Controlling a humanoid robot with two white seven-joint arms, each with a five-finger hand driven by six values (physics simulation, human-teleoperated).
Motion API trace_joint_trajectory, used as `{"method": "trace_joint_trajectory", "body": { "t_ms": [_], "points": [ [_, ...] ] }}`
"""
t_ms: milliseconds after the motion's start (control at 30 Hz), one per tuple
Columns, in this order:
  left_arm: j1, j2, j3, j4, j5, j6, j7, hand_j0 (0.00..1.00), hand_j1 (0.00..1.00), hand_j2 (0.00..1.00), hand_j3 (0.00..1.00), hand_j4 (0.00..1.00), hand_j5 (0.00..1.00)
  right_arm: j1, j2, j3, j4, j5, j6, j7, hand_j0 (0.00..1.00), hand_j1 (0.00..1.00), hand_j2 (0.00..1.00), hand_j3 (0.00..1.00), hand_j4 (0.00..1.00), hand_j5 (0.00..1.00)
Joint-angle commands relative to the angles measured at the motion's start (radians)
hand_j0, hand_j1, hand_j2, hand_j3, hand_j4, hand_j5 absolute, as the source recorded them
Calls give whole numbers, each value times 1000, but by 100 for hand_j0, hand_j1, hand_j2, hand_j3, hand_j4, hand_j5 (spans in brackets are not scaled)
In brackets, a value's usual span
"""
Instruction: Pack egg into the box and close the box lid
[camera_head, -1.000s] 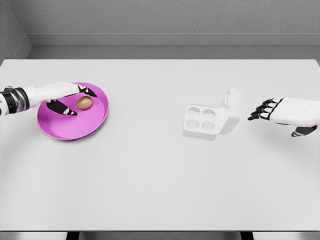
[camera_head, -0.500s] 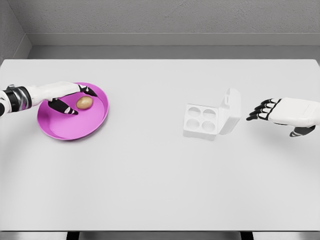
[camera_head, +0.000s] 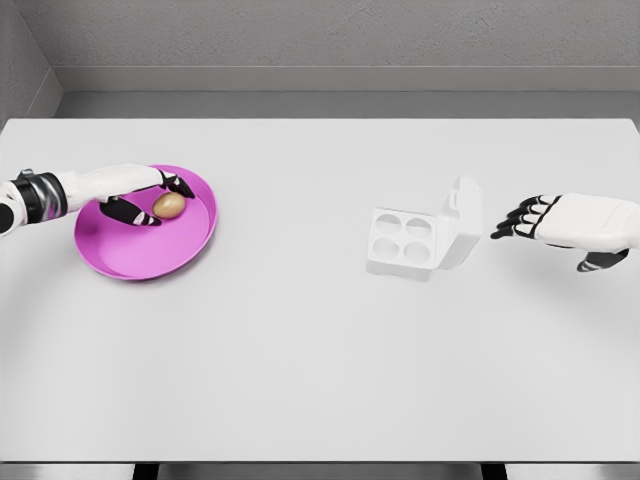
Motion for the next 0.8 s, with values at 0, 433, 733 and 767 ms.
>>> {"method": "trace_joint_trajectory", "body": {
  "t_ms": [0,433,733,767],
  "points": [
    [0,0,0,-1,7,3,0,70,70,70,70,70,70,0,0,-1,-1,-4,2,0,100,100,100,100,100,100],
    [-6,-5,-35,-4,7,3,0,45,45,45,45,45,45,-2,1,-1,-1,-4,2,0,100,100,100,100,100,100],
    [-21,9,-35,-61,13,3,0,38,38,38,38,38,38,-2,1,-1,-1,-4,2,0,100,100,100,100,100,100],
    [-21,10,-35,-72,14,3,0,38,38,38,38,38,38,-3,1,-1,-1,-4,2,0,100,100,100,100,100,100]
  ]
}}
